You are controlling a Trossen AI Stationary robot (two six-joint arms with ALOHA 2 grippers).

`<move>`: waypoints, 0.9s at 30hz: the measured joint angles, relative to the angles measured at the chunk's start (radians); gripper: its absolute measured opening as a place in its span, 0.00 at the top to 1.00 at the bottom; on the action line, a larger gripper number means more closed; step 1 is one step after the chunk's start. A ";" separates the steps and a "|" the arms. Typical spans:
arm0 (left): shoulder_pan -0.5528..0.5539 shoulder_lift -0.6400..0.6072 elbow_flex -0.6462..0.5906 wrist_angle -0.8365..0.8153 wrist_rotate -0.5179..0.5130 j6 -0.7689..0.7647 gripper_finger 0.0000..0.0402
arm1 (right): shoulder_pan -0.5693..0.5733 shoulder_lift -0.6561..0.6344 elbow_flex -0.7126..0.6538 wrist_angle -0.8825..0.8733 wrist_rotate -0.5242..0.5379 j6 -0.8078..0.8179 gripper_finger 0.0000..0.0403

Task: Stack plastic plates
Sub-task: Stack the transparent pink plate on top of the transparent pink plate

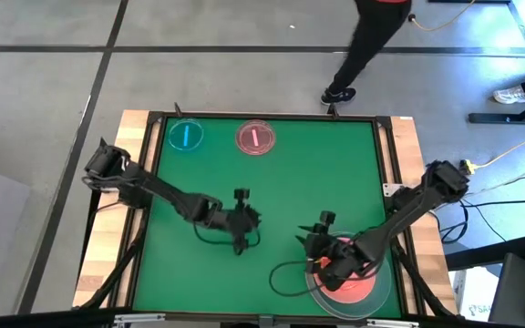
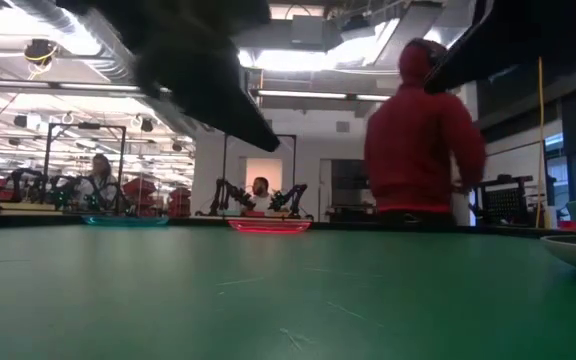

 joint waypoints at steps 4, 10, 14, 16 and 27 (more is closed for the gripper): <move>0.095 0.000 0.000 -0.013 -0.005 0.007 0.81 | -0.024 0.050 -0.001 0.014 -0.071 -0.077 0.67; 0.274 0.000 0.000 -0.027 0.047 0.038 0.72 | -0.033 0.070 -0.001 0.015 -0.092 -0.077 0.67; 0.387 0.000 0.000 -0.027 0.073 0.129 0.67 | -0.033 0.070 -0.001 0.017 -0.089 -0.076 0.67; 0.436 0.001 0.000 -0.026 0.083 0.184 0.67 | -0.033 0.070 -0.001 0.017 -0.089 -0.077 0.67; 0.638 0.120 0.000 0.055 0.215 0.355 0.67 | -0.033 0.070 0.000 0.017 -0.080 -0.099 0.67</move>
